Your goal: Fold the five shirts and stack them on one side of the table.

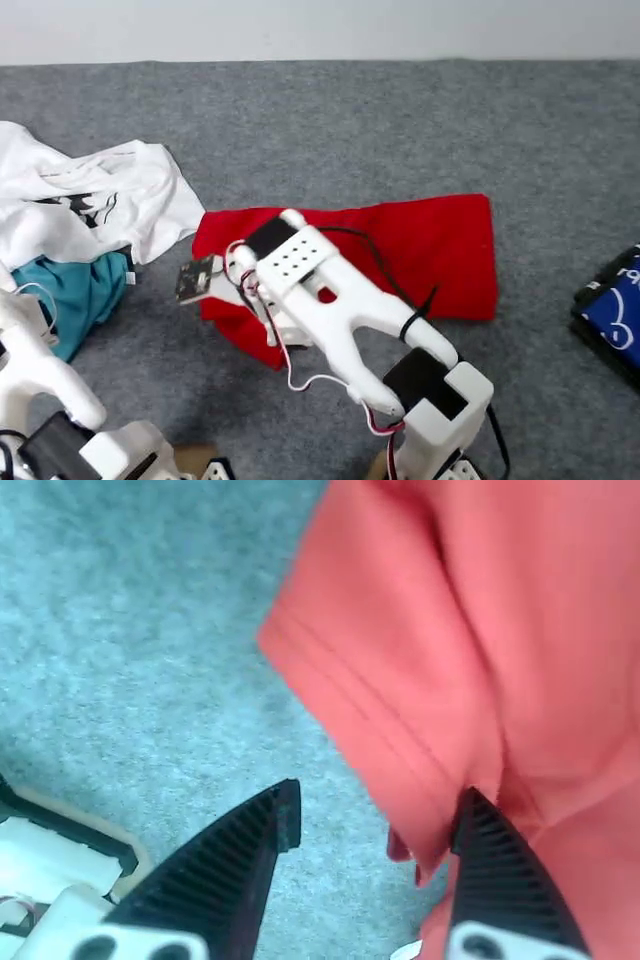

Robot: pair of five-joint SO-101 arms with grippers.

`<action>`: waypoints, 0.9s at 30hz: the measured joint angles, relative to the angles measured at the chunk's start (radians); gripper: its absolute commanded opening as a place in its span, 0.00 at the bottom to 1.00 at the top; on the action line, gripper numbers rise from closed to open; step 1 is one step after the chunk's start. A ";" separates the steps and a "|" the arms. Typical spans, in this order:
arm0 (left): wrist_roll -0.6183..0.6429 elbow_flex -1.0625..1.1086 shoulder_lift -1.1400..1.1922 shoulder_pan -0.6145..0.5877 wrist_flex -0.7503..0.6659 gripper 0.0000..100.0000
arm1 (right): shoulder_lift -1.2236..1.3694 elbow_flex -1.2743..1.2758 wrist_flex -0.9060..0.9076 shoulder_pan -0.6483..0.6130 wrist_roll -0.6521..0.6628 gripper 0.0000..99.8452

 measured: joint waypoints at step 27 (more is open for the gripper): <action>0.000 0.000 0.000 0.000 -0.003 0.00 | -0.005 0.333 -0.428 -0.143 0.044 0.25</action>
